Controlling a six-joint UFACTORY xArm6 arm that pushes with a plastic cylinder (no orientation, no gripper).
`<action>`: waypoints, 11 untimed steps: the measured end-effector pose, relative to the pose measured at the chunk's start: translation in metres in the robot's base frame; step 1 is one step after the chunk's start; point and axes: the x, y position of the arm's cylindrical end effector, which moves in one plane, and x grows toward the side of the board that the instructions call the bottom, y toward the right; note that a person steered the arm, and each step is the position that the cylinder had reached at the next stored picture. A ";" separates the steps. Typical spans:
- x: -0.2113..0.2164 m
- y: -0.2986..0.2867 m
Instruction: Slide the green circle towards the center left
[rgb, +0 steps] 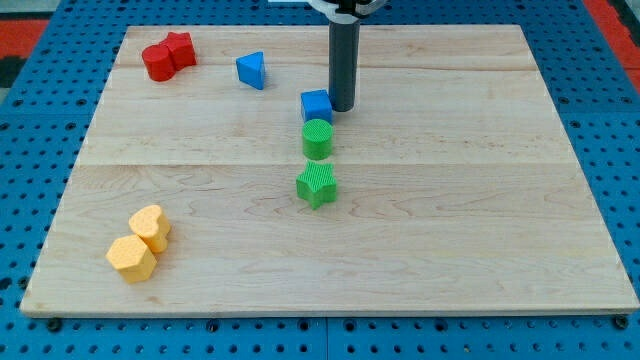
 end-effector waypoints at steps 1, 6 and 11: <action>0.000 0.000; 0.068 -0.030; -0.030 -0.075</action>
